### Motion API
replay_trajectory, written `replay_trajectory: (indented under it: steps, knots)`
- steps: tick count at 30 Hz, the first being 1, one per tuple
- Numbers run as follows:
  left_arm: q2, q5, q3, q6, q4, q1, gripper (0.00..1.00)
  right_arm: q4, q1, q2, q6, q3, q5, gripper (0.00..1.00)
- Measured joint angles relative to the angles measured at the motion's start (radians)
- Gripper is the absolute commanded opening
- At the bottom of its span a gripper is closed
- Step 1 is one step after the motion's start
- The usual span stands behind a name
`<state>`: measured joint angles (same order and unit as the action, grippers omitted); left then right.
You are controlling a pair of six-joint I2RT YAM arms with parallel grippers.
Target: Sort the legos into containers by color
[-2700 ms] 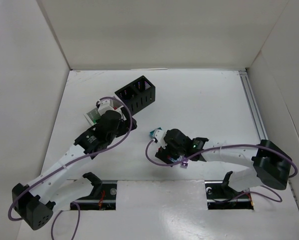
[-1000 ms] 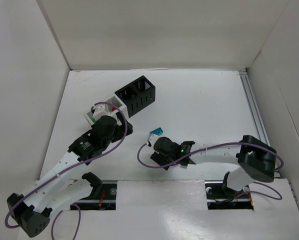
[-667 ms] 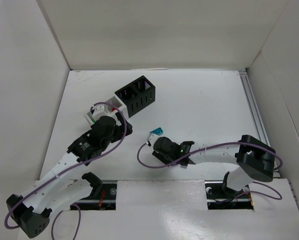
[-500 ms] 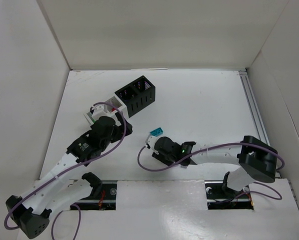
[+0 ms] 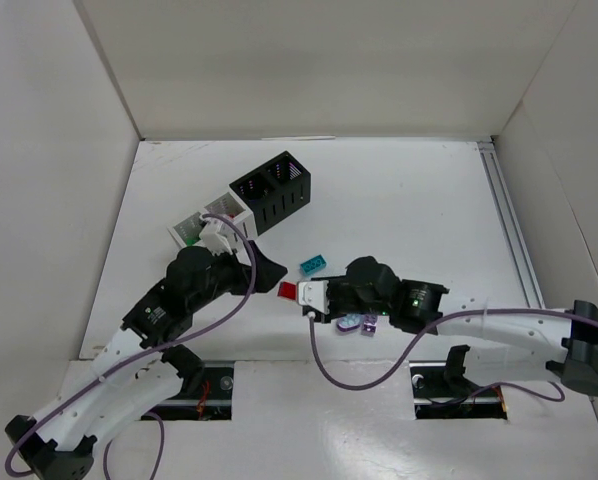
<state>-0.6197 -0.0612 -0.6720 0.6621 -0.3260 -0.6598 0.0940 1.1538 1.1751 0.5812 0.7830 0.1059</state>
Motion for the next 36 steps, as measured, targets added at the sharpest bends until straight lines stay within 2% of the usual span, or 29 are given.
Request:
replay_trajectory:
  steps: [6, 9, 11, 15, 17, 20, 23, 26, 28, 30, 31, 36]
  knots:
    - [0.028, -0.193, 0.084, -0.03, 0.158, 0.0, 0.94, -0.01, 0.0, -0.074, 0.106, 0.0, 0.073, 0.16]
    - [0.014, -0.261, 0.114, -0.033, 0.224, 0.0, 0.83, -0.011, 0.0, -0.08, 0.131, 0.0, 0.075, 0.16]
    - [0.002, -0.295, 0.129, -0.032, 0.262, 0.0, 0.7, -0.011, 0.0, -0.081, 0.141, 0.0, 0.072, 0.16]
    - [-0.007, -0.346, 0.145, -0.032, 0.307, 0.0, 0.58, -0.011, 0.0, -0.08, 0.148, 0.0, 0.039, 0.16]
    - [-0.007, -0.36, 0.148, -0.03, 0.323, 0.0, 0.39, -0.011, 0.0, -0.08, 0.148, 0.0, 0.01, 0.16]
    - [-0.007, -0.366, 0.152, -0.031, 0.342, 0.0, 0.15, -0.011, 0.0, -0.08, 0.146, 0.0, -0.026, 0.16]
    - [-0.006, -0.364, 0.154, -0.023, 0.352, 0.0, 0.07, -0.011, 0.001, -0.08, 0.145, 0.0, -0.057, 0.16]
    - [-0.006, -0.359, 0.156, -0.021, 0.354, 0.0, 0.0, -0.013, 0.005, -0.08, 0.14, 0.0, -0.072, 0.27]
    - [-0.006, -0.35, 0.155, -0.018, 0.354, 0.0, 0.0, -0.013, 0.006, -0.08, 0.137, 0.0, -0.079, 0.46]
    - [-0.005, -0.322, 0.155, -0.014, 0.352, -0.003, 0.0, -0.013, 0.006, -0.08, 0.129, 0.0, -0.089, 0.7]
    - [-0.002, -0.297, 0.155, -0.014, 0.344, -0.004, 0.0, -0.011, 0.006, -0.081, 0.121, 0.0, -0.1, 1.0]
    - [-0.031, -0.08, 0.087, 0.004, 0.236, -0.004, 0.0, 0.032, 0.006, -0.095, 0.065, 0.0, -0.203, 1.0]
